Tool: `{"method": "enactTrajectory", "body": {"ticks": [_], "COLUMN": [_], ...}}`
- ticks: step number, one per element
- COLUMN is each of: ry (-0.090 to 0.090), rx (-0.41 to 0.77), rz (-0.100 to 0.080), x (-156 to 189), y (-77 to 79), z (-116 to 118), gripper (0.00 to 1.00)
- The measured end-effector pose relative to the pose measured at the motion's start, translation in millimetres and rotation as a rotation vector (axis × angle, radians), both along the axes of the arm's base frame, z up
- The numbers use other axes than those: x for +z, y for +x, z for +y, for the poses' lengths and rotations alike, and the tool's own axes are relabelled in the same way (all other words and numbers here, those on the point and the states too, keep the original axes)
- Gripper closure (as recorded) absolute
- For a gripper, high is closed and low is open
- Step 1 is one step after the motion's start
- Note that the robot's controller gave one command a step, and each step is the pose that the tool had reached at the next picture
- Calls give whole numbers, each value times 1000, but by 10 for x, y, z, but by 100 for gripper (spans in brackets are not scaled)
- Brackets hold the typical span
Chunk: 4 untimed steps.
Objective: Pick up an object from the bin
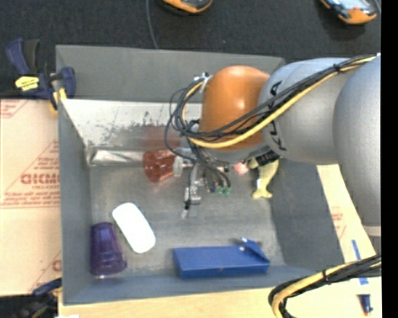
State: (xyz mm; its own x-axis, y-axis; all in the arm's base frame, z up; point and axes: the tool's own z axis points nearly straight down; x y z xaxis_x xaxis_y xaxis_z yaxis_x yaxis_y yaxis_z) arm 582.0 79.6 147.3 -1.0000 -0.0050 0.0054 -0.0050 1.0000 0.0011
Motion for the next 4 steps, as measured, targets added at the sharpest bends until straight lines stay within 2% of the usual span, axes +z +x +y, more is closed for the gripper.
{"method": "enactTrajectory", "body": {"ticks": [1, 2, 3, 4], "ry": [1, 2, 1, 2], "rx": [-2, 84, 115, 133], "rz": [-8, -4, -13, -23], "x": [47, 115, -298, -414], "y": [19, 285, 488, 503], "z": [-3, -209, -146, 29], "gripper": [0, 0, 0, 0]}}
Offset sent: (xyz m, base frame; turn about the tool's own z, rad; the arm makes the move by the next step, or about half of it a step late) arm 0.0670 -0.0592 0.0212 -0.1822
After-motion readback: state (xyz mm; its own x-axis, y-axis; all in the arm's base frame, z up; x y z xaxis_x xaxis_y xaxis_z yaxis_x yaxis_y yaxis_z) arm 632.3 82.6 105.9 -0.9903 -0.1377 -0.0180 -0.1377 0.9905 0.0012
